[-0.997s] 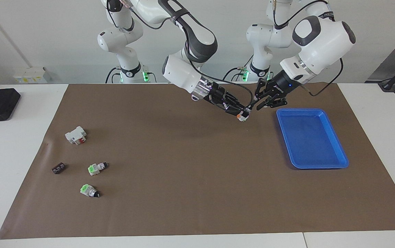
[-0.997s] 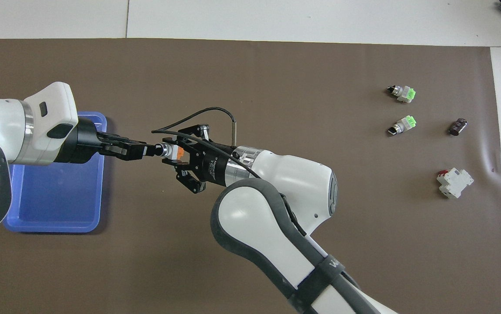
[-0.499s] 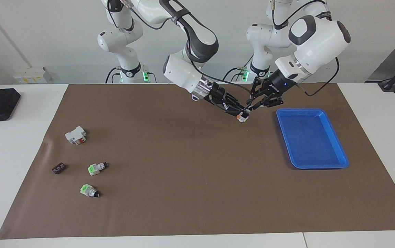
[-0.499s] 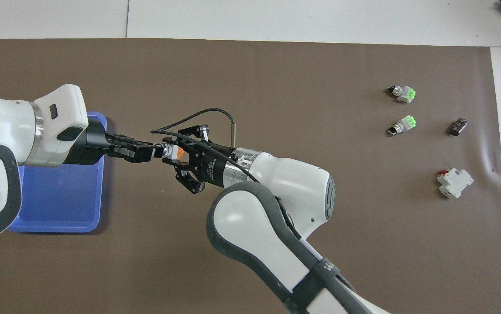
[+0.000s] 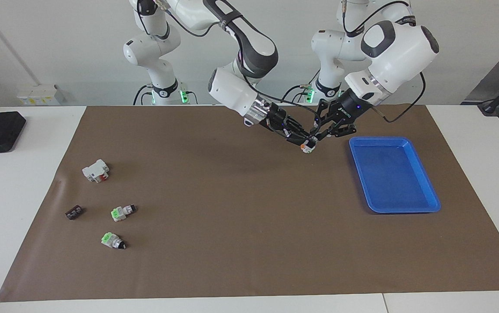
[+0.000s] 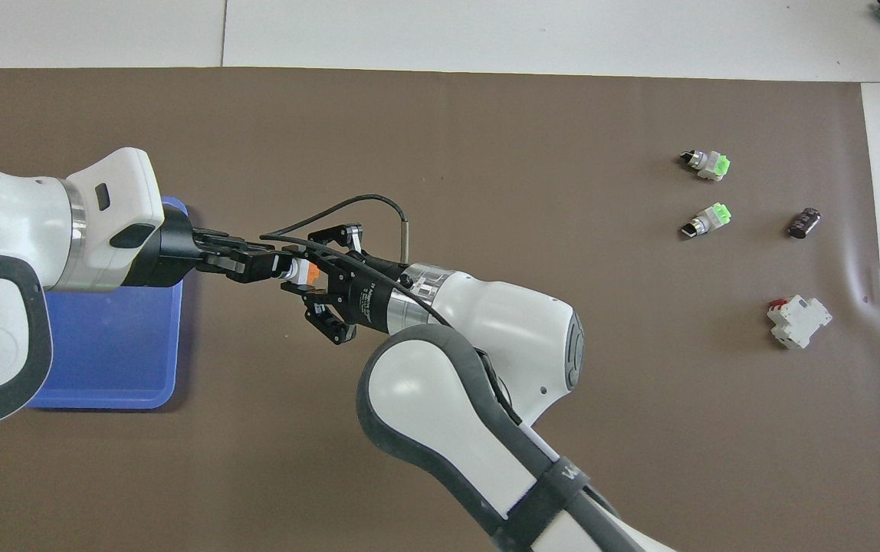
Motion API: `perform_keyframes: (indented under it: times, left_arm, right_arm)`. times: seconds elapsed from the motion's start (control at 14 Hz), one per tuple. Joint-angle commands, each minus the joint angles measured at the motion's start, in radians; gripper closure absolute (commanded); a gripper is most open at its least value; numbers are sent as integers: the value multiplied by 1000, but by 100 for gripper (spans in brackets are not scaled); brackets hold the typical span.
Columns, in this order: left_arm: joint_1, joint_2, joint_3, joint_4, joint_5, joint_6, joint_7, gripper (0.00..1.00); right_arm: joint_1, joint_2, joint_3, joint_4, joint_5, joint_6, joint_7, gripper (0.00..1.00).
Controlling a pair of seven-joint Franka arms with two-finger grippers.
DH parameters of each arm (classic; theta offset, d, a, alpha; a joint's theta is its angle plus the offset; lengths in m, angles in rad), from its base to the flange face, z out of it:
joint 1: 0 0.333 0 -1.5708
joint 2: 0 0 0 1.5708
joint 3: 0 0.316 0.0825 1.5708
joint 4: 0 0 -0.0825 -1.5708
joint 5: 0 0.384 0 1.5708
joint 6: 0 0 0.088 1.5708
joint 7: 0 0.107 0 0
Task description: Turn and place switch with both arms
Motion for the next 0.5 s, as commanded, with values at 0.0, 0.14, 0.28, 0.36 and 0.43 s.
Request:
perform_keyframes:
  times: [0.0,0.14,0.28,0.36,0.43]
  left_arm:
    - [-9,-39,9,-67,-14,20,63,75]
    - [-9,-48,11,-87,-14,23,89,76]
    - [-9,-51,12,-95,-14,22,101,75]
    - [-4,-54,12,-96,-12,17,109,74]
    - [5,-56,12,-106,-12,17,118,71]
  right_arm:
    - [7,13,-1,23,-19,14,22,100]
    - [4,13,-1,23,-19,14,22,100]
    - [4,13,-1,21,-19,14,22,100]
    - [4,13,-1,23,-19,14,22,100]
    - [2,13,-1,23,-19,13,22,100]
